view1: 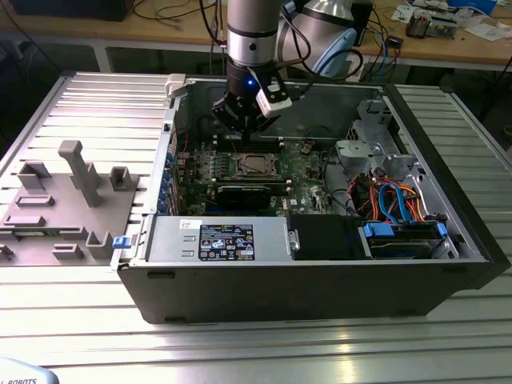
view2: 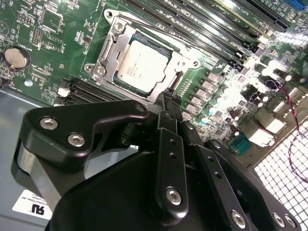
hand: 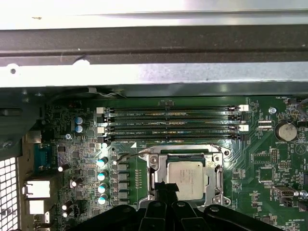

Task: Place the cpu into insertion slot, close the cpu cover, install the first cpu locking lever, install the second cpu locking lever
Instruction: 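Install the first cpu locking lever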

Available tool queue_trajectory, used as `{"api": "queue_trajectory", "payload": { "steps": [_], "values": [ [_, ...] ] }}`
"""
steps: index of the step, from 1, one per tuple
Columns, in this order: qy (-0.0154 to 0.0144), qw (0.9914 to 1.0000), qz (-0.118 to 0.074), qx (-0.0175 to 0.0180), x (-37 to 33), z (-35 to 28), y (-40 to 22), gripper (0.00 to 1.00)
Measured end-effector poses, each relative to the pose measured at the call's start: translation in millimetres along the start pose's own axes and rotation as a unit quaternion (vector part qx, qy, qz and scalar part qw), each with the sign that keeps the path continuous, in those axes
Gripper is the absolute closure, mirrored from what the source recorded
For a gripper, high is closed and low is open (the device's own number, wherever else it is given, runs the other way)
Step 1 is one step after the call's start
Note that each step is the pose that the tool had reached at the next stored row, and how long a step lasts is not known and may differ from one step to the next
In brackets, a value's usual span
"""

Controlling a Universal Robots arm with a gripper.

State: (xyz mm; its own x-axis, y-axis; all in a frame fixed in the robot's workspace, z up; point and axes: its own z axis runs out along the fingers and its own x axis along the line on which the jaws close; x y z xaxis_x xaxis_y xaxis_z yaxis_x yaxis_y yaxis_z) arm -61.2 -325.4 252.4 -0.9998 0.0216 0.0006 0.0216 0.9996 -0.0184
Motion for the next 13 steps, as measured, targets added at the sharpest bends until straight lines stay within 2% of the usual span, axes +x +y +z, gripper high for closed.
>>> {"api": "queue_trajectory", "payload": {
  "steps": [4, 13],
  "values": [
    [0.0, 1.0, 0.0, 0.0, 3.0, 0.0, 0.1, 0.89],
    [-0.0001, 1.0, 0.0, 0.0001, 4.1, -0.4, 2.1, 0.89]
  ]
}}
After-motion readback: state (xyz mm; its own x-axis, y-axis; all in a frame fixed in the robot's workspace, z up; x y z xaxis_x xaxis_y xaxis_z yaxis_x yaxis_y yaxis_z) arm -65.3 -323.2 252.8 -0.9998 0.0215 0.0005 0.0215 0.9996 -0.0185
